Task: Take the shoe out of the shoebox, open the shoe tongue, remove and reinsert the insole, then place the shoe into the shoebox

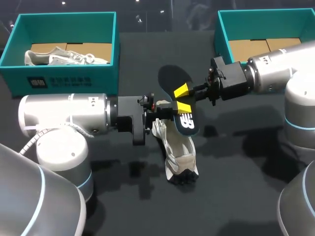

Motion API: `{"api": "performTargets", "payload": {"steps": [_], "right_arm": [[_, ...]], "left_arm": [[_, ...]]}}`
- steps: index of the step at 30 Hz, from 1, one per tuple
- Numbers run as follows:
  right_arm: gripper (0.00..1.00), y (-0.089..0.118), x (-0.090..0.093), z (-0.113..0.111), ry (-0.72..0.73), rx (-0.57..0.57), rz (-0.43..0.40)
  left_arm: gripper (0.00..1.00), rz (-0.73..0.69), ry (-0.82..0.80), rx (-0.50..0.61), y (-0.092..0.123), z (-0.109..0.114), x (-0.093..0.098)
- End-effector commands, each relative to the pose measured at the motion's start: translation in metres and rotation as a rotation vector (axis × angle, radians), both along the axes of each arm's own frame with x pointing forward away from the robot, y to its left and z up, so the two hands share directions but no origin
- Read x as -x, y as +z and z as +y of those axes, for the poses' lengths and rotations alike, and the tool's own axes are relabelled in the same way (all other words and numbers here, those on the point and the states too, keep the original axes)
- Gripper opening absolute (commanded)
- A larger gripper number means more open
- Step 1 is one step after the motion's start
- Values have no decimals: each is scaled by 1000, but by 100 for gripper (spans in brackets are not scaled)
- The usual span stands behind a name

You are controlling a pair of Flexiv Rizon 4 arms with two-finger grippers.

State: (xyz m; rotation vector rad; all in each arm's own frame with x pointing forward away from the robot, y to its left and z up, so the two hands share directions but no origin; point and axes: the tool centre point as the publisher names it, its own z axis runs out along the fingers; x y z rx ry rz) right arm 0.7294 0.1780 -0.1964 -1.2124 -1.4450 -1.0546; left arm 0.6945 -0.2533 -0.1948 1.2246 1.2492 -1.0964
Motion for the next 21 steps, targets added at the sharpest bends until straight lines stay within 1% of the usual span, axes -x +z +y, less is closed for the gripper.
{"api": "performTargets", "payload": {"steps": [1,2,4,5,9,12,15,16,17,18,21], "right_arm": [[0,-2,-2,2,5,-3,-2],[0,-3,-2,2,6,-4,-3],[0,-3,-3,2,11,-7,-5],[0,-3,-3,2,12,-8,-5],[0,-4,-3,1,17,-16,-8],[0,-5,-1,-2,14,-21,-9],[0,-7,1,-3,10,-29,-9],[0,-7,1,-3,9,-30,-7],[0,-8,2,-3,9,-31,-4],[0,-8,3,-3,9,-32,2],[0,-10,6,-2,15,-35,14]], "left_arm": [[0,13,1,-6,-1,0,2],[0,16,2,-7,0,0,2],[63,29,3,-10,2,3,4],[100,30,2,-13,4,5,5],[100,45,-2,-26,11,24,3],[100,85,13,-59,20,45,-5],[100,109,31,-133,26,67,-17],[100,111,35,-182,26,74,-22],[100,98,25,-254,26,81,-27],[100,33,0,-340,24,92,-33],[100,33,0,-340,24,92,-33]]}}
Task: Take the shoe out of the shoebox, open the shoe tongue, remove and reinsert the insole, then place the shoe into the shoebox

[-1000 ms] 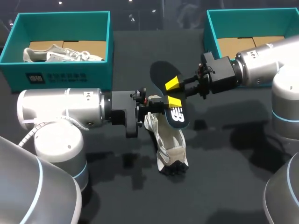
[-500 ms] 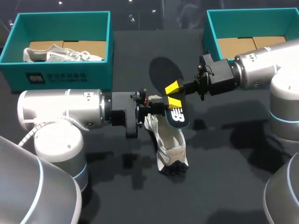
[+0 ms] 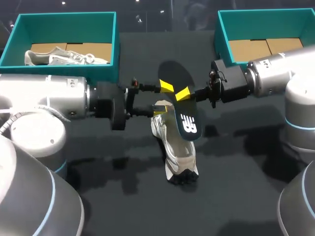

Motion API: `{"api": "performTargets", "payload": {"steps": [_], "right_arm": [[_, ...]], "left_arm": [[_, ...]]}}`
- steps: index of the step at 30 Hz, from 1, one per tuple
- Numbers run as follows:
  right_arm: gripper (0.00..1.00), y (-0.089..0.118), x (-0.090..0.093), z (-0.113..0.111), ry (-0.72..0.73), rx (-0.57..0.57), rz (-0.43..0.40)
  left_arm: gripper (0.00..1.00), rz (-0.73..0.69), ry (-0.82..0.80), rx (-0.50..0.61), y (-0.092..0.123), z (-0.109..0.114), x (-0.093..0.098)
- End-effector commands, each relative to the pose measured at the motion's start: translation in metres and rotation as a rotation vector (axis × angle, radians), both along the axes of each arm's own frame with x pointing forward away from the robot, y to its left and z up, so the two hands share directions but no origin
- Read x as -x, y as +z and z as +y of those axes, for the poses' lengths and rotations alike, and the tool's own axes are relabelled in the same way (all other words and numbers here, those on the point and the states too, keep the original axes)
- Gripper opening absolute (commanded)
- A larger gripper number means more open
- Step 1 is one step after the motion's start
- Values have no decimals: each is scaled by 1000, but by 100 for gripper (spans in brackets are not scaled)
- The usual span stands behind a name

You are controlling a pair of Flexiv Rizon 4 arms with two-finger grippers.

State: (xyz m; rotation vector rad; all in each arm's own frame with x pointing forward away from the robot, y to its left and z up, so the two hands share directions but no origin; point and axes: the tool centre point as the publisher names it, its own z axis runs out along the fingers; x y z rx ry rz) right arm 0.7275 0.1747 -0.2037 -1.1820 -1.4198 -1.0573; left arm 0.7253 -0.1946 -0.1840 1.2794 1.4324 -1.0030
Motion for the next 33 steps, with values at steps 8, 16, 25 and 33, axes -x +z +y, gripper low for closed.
{"api": "performTargets", "payload": {"steps": [8,16,25,33], "right_arm": [[0,-3,4,1,2,-2,2],[0,-9,6,4,5,-17,16],[0,-16,14,8,-9,-47,26],[0,-19,16,11,-32,-44,44]], "left_arm": [[100,-10,-65,-173,14,33,-2],[100,-3,-63,-299,22,38,-19],[100,-36,-21,-660,27,59,-66],[100,-36,-21,-660,27,59,-66]]}}
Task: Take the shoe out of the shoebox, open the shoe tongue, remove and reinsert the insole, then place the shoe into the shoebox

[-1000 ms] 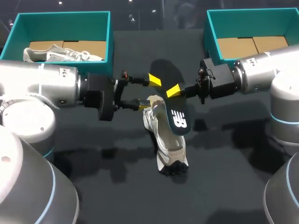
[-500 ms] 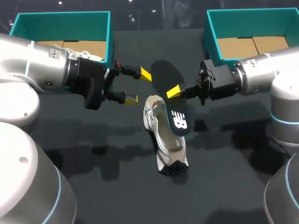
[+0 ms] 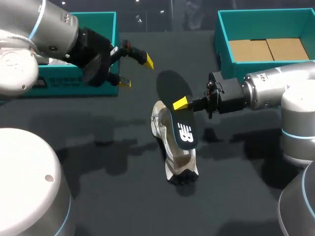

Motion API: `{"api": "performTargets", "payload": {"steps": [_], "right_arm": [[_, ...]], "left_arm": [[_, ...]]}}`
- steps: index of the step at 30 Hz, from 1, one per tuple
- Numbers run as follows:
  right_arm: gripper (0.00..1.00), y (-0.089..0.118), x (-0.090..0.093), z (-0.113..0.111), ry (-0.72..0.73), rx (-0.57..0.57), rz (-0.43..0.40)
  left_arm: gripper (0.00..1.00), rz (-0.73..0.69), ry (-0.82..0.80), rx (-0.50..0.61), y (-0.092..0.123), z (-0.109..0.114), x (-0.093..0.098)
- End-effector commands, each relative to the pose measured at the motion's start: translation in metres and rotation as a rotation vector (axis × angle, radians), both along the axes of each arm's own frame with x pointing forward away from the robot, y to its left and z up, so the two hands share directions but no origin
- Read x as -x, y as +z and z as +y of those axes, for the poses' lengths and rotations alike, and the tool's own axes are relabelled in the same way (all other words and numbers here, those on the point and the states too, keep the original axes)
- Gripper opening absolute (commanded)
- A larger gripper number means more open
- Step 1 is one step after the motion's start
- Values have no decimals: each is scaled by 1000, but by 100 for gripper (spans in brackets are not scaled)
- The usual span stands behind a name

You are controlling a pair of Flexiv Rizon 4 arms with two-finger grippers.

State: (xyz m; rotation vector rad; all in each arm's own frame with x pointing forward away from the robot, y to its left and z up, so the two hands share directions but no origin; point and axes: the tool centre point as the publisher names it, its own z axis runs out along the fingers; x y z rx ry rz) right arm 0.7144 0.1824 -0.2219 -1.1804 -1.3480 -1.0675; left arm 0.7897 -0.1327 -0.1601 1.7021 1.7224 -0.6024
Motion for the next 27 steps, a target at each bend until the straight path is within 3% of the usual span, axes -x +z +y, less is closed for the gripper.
{"api": "performTargets", "payload": {"steps": [1,6,8,16,21,27], "right_arm": [[0,-1,3,3,-12,2,3],[0,-1,3,3,-12,2,3],[0,-1,3,3,-12,2,3],[0,-1,3,3,-12,2,3],[0,-1,3,3,-12,2,3],[0,-1,3,3,-12,2,3]], "left_arm": [[100,8,12,-111,3,-3,-2],[100,8,12,-111,3,-3,-2],[100,6,-18,-111,14,-6,-6],[100,75,-88,-333,39,-27,-26],[100,97,-90,-479,42,-39,-32],[100,108,-81,-556,40,-50,-34]]}}
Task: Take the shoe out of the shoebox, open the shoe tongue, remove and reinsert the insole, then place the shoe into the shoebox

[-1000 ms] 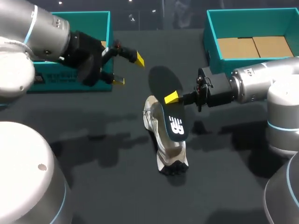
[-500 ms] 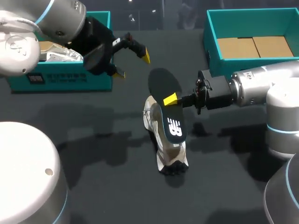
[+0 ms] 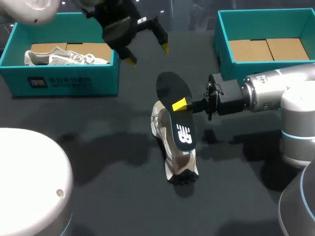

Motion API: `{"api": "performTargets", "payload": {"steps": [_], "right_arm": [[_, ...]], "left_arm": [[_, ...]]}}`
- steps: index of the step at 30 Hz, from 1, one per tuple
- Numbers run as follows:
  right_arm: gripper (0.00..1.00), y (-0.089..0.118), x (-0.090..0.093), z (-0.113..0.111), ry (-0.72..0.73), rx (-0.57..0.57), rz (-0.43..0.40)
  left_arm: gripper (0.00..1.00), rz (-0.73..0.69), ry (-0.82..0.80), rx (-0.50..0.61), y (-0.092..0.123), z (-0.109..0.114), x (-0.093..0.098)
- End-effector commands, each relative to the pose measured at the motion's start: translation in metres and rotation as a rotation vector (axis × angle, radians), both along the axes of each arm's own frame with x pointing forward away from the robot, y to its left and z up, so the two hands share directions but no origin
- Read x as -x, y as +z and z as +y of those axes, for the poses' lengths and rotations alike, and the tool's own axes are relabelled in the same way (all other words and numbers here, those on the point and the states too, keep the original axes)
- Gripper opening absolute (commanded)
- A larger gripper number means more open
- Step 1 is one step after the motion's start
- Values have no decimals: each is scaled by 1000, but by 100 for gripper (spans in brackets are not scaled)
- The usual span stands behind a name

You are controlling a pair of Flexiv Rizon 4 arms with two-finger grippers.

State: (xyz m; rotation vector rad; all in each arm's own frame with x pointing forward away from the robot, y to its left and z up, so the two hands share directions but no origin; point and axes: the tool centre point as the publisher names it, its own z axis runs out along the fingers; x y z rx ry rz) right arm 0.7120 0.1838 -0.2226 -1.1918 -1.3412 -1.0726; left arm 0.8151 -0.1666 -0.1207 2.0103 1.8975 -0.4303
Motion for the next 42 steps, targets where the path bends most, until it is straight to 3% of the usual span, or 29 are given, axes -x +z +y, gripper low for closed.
{"api": "performTargets", "payload": {"steps": [1,15,24,26,36,42], "right_arm": [[0,-1,0,1,-1,1,0],[0,-1,0,1,-1,1,0],[0,-1,0,1,-1,1,0],[0,-1,0,1,-1,1,0],[0,-1,0,1,-1,1,0],[0,-1,0,1,-1,1,0]], "left_arm": [[100,24,-6,-230,0,-18,-8],[100,70,-21,-411,-11,-38,-1],[100,93,-3,-406,-11,-35,4],[100,105,-7,-367,-10,-30,4],[100,162,-61,28,-3,9,19],[100,207,-22,250,-9,22,24]]}}
